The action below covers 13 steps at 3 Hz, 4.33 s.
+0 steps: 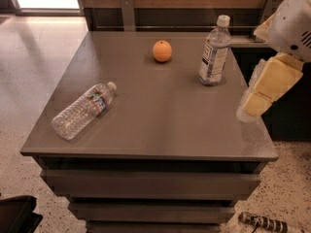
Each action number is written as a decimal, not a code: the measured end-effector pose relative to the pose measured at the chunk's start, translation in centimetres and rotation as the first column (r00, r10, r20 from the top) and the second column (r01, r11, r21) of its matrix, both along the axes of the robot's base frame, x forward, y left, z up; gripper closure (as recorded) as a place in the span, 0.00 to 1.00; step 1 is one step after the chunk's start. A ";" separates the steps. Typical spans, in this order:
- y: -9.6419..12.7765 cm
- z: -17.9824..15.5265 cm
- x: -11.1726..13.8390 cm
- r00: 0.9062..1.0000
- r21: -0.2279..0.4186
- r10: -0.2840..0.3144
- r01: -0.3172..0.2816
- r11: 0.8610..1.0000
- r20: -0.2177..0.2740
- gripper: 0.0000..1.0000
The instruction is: Place water bottle upright
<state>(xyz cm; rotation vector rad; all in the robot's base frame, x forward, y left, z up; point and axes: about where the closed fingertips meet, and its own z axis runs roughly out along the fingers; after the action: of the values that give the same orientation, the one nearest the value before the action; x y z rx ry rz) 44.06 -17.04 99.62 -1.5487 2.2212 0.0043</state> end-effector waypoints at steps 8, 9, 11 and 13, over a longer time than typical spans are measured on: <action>13.5 0.9 6.7 0.803 0.294 -0.516 0.592 0.751 -0.299 0.00; 14.1 0.7 6.9 0.787 0.285 -0.533 0.612 0.737 -0.311 0.00; 21.6 -3.4 7.2 0.690 0.130 -0.663 0.715 0.687 -0.288 0.00; 26.5 -9.7 8.8 0.493 -0.020 -0.814 0.852 0.524 -0.307 0.00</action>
Offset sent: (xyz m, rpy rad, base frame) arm 0.0272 0.0990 0.0044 0.4502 0.0609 -0.1733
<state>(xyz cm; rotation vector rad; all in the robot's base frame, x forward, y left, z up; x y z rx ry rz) 52.89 9.46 89.88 -0.2326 2.9086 0.0867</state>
